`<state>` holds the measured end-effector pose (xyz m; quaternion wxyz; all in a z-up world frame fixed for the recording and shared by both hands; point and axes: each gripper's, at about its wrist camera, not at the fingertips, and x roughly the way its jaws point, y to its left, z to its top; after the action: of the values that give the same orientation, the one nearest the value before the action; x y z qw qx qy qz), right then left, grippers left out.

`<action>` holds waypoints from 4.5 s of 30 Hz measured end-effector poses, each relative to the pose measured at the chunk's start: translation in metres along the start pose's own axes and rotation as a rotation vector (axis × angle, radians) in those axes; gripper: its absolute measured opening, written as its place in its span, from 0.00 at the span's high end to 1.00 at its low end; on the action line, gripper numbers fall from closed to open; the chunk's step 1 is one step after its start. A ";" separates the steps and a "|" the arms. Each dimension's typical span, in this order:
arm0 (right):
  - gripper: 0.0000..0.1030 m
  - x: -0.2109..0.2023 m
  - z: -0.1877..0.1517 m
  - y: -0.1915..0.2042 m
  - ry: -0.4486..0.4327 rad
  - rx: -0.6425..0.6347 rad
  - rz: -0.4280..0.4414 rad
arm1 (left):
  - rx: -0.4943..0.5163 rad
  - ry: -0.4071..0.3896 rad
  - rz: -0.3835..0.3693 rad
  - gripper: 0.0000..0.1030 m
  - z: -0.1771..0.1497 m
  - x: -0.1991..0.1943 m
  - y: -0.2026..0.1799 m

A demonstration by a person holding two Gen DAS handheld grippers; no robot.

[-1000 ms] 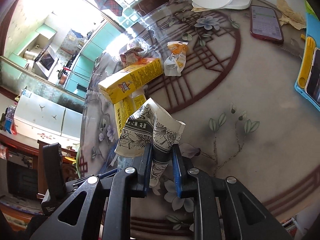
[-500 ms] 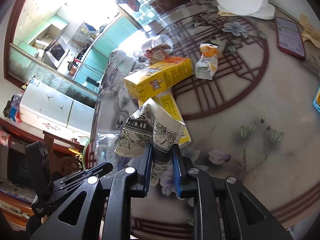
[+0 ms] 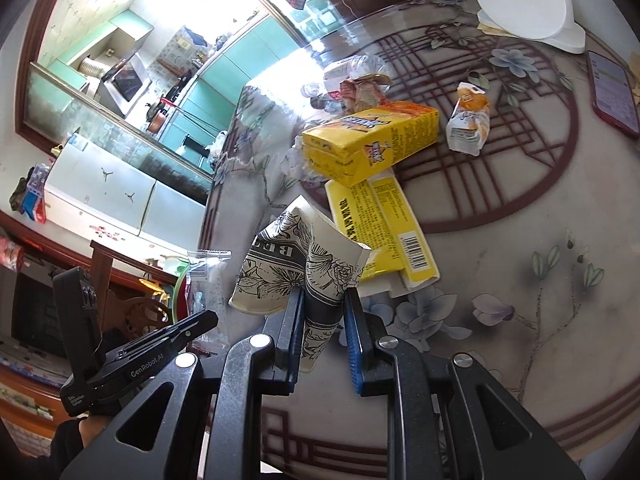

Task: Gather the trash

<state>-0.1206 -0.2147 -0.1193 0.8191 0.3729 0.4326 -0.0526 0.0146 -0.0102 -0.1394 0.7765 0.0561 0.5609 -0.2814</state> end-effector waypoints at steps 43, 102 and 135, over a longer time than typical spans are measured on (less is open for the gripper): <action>0.84 0.133 -0.013 0.177 0.120 -0.138 0.022 | -0.227 0.007 0.089 0.97 0.020 -0.010 0.217; 0.63 0.085 0.044 0.117 -0.057 -0.068 -0.109 | -0.220 -0.071 0.087 0.43 0.016 -0.034 0.185; 0.91 0.055 0.154 -0.114 -0.031 -0.039 -0.083 | -0.046 0.200 -0.081 0.58 0.058 0.096 -0.135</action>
<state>-0.0299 -0.3844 -0.1709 0.8299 0.3375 0.4362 -0.0838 0.0164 -0.1828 -0.1741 0.7058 0.0435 0.6437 -0.2925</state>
